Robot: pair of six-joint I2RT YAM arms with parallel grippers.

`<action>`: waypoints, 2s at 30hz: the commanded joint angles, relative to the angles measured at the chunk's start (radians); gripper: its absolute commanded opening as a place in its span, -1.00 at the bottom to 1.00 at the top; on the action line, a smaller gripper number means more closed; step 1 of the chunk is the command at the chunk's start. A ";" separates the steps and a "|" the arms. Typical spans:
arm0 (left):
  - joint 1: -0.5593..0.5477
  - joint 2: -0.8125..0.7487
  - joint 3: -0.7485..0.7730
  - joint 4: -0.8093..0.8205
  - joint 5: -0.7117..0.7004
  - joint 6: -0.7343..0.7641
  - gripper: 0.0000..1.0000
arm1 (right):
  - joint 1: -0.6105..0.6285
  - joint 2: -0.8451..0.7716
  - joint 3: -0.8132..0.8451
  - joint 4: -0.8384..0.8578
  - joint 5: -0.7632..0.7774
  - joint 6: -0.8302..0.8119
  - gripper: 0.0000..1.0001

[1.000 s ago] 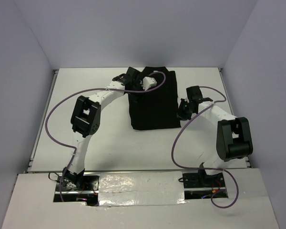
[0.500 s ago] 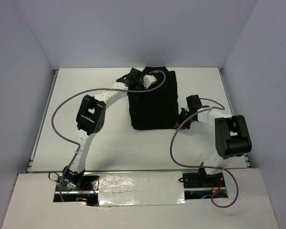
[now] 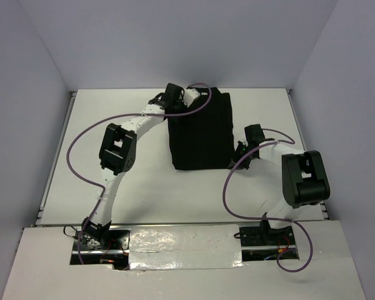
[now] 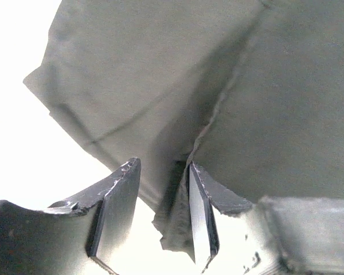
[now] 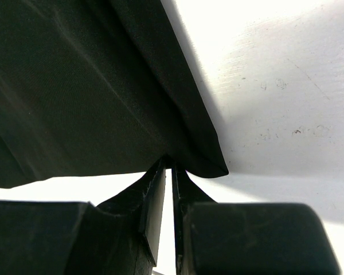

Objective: Fold and stack the long sleeve shirts
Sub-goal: Fold the shirt

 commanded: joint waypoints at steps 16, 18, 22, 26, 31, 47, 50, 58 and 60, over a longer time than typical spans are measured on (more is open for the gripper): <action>-0.013 -0.323 -0.121 -0.142 0.256 0.349 0.21 | -0.045 -0.177 0.168 -0.266 0.103 -0.206 0.10; -0.046 -0.322 -0.108 -0.205 0.242 0.362 0.25 | -0.052 -0.164 0.156 -0.247 0.073 -0.204 0.13; -0.060 -0.300 -0.063 -0.300 0.269 0.301 0.31 | -0.057 -0.101 0.131 -0.195 0.030 -0.189 0.13; -0.067 -0.358 -0.130 -0.351 0.335 0.335 0.35 | -0.057 -0.041 0.123 -0.164 0.031 -0.195 0.13; -0.171 -0.516 -0.431 -0.408 0.307 0.632 0.30 | -0.057 0.004 0.110 -0.125 0.016 -0.184 0.13; -0.255 -0.458 -0.723 -0.207 0.175 0.612 0.35 | -0.057 0.070 0.079 -0.060 -0.012 -0.170 0.04; -0.255 -0.449 -0.753 -0.147 0.147 0.592 0.35 | -0.059 0.074 0.077 -0.054 -0.026 -0.175 -0.07; -0.255 -0.443 -0.812 -0.037 0.079 0.576 -0.25 | -0.057 0.082 0.080 -0.023 -0.070 -0.175 -0.92; -0.255 -0.444 -0.799 -0.049 0.073 0.565 -0.83 | -0.057 0.077 0.084 -0.031 -0.073 -0.179 -1.00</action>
